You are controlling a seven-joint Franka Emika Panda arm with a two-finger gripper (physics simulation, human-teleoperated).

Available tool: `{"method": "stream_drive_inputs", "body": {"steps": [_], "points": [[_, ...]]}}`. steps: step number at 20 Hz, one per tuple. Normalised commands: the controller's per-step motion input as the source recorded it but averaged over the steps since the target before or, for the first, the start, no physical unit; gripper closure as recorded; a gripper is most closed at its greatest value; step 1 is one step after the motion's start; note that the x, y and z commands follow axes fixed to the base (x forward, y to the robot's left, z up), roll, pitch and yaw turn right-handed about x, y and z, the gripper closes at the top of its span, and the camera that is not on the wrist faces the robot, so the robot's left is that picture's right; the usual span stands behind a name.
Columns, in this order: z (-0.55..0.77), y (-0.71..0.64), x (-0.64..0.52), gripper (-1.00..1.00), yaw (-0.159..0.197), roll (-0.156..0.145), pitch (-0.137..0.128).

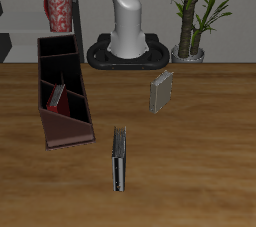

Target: Place the red book into the right desk caddy's left compartment and place the red mug into the right desk caddy's right compartment

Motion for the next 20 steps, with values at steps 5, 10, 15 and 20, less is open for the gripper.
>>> {"method": "stream_drive_inputs", "body": {"steps": [5,10,15,20], "points": [[-0.09,-0.06,0.2,1.0,-0.038,-0.009,0.068],[-0.14,-0.03,0.21,1.0,-0.023,-0.005,0.072],[-0.16,0.2,-0.01,1.0,0.026,0.043,0.016],[-0.03,0.07,-0.16,1.0,0.005,0.018,0.001]]}}
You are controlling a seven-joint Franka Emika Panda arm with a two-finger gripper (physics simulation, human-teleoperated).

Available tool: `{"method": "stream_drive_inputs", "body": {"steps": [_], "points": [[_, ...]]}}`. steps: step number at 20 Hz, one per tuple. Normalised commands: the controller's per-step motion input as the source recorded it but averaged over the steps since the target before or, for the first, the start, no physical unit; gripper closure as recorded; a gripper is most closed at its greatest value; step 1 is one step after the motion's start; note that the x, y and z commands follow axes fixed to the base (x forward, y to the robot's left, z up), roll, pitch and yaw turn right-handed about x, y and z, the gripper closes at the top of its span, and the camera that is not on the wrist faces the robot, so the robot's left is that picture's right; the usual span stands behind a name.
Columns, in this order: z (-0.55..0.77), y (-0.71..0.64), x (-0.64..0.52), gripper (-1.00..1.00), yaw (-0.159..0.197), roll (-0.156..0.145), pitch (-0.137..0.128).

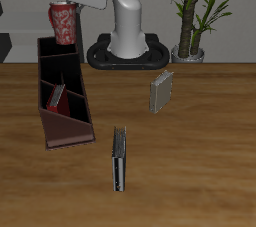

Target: Place the red book into the right desk caddy's left compartment and place the red mug into the right desk caddy's right compartment

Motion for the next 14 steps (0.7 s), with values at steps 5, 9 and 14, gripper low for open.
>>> {"method": "stream_drive_inputs", "body": {"steps": [5,9,14], "points": [[-0.07,-0.15,-0.14,1.0,-0.013,-0.038,-0.003],[-0.15,-0.19,-0.12,1.0,-0.054,-0.048,0.019],[-0.09,-0.08,-0.06,1.0,-0.011,-0.026,0.01]]}}
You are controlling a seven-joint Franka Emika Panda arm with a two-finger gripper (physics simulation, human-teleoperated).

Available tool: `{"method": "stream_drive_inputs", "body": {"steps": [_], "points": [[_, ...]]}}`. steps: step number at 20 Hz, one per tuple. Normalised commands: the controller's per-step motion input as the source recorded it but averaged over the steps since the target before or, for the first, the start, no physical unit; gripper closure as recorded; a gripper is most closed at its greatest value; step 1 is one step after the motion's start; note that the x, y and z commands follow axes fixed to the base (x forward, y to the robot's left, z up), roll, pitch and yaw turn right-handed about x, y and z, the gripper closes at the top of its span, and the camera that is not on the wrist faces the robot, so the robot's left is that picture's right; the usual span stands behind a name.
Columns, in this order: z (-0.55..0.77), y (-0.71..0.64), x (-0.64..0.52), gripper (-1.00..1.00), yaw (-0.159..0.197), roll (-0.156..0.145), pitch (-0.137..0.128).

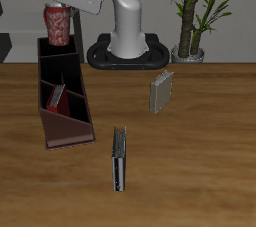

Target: Place the red book into the right desk caddy's left compartment and place the red mug into the right desk caddy's right compartment

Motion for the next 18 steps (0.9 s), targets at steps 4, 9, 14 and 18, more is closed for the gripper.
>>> {"method": "stream_drive_inputs", "body": {"steps": [4,9,14,18], "points": [[-0.23,0.0,-0.02,1.0,-0.021,0.017,0.041],[-0.15,0.02,0.05,1.0,-0.017,0.003,0.049],[-0.19,0.02,0.1,1.0,-0.004,0.015,0.039],[-0.15,0.01,0.1,1.0,-0.029,0.015,0.036]]}}
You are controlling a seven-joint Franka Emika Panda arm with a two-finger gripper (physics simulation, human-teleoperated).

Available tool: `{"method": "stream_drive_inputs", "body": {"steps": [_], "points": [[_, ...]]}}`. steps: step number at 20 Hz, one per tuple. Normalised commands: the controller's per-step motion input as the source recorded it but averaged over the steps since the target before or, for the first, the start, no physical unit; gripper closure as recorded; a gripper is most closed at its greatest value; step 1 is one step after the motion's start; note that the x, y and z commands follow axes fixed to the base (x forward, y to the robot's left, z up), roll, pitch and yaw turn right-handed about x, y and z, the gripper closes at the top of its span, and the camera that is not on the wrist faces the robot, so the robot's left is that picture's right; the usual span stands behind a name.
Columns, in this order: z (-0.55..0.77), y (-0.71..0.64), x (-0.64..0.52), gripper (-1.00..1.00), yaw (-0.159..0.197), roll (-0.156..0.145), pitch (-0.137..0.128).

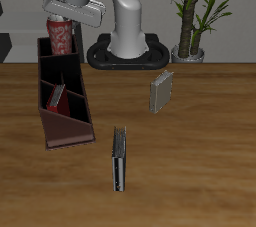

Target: Place the red book into the right desk caddy's left compartment and place the red mug into the right desk caddy's right compartment

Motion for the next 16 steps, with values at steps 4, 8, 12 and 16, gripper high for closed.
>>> {"method": "stream_drive_inputs", "body": {"steps": [4,8,12,16], "points": [[-0.17,0.0,0.11,1.0,-0.016,0.001,0.034],[-0.16,-0.1,0.13,1.0,-0.056,-0.015,0.053],[-0.2,-0.02,0.15,1.0,-0.012,-0.005,0.038],[-0.31,-0.01,0.1,1.0,-0.025,0.024,0.053]]}}
